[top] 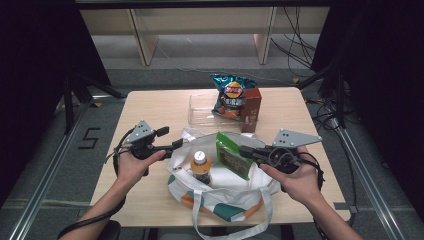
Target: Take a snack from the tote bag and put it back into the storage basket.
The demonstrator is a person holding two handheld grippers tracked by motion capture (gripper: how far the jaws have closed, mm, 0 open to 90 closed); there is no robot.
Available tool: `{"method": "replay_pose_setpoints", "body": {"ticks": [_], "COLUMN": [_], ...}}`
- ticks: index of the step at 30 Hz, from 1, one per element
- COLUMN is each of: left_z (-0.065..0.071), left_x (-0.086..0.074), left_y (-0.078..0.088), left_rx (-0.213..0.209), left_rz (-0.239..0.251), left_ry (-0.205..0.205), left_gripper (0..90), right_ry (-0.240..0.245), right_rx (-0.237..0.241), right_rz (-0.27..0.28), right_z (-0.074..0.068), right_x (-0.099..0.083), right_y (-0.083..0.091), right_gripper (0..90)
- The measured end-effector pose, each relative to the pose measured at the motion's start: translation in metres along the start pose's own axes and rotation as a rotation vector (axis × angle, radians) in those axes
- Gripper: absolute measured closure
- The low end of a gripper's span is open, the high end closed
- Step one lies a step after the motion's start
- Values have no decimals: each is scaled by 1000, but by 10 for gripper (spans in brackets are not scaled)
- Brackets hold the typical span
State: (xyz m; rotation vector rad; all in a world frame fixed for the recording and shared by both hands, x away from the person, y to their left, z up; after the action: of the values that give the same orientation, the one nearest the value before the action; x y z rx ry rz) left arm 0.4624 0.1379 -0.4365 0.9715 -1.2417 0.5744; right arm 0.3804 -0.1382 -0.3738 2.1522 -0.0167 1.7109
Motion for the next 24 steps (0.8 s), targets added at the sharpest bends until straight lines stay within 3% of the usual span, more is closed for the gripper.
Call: {"method": "replay_pose_setpoints", "body": {"ticks": [8, 9, 11, 12, 13, 14, 16, 17, 19, 24], "left_z": [0, 0, 0, 0, 0, 0, 0, 0, -1, 0], "left_x": [0, 0, 0, 0, 0, 0, 0, 1, 0, 1], "left_y": [0, 0, 0, 0, 0, 0, 0, 1, 1, 1], "left_rx": [2, 0, 0, 1, 1, 0, 1, 2, 3, 1], "left_rz": [-1, 2, 2, 2, 2, 2, 3, 3, 2, 2], "left_ry": [0, 0, -1, 0, 0, 0, -1, -1, -2, -1], "left_gripper": [264, 264, 264, 264, 263, 263, 263, 263, 263, 263], "right_ry": [7, 34, 1, 23, -4, 41, 22, 39, 8, 37], "right_rx": [-8, -23, -13, -21, -13, -32, -29, -37, -25, -41], "right_rz": [5, 17, 7, 18, 17, 22, 23, 28, 26, 33], "right_z": [4, 6, 5, 7, 5, 9, 10, 12, 12, 16], "right_x": [9, 12, 13, 15, 15, 17, 18, 19, 20, 25], "right_y": [4, 4, 5, 5, 5, 6, 6, 6, 6, 8], "right_gripper": [900, 900, 900, 900, 900, 900, 900, 900, 900, 900]}}
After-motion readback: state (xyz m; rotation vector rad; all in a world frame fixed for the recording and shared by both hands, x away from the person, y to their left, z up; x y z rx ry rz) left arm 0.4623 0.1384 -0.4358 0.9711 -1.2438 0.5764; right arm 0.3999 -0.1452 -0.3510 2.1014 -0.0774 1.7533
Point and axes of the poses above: each handheld gripper's, and its own axes: y roughly backward along the jaws, x roughly out of its top, z roughly to its right, the point moved 7 cm from there along -y, roughly forward along the jaws, and after that the axes turned 14 degrees about x, right-handed, at the moved point
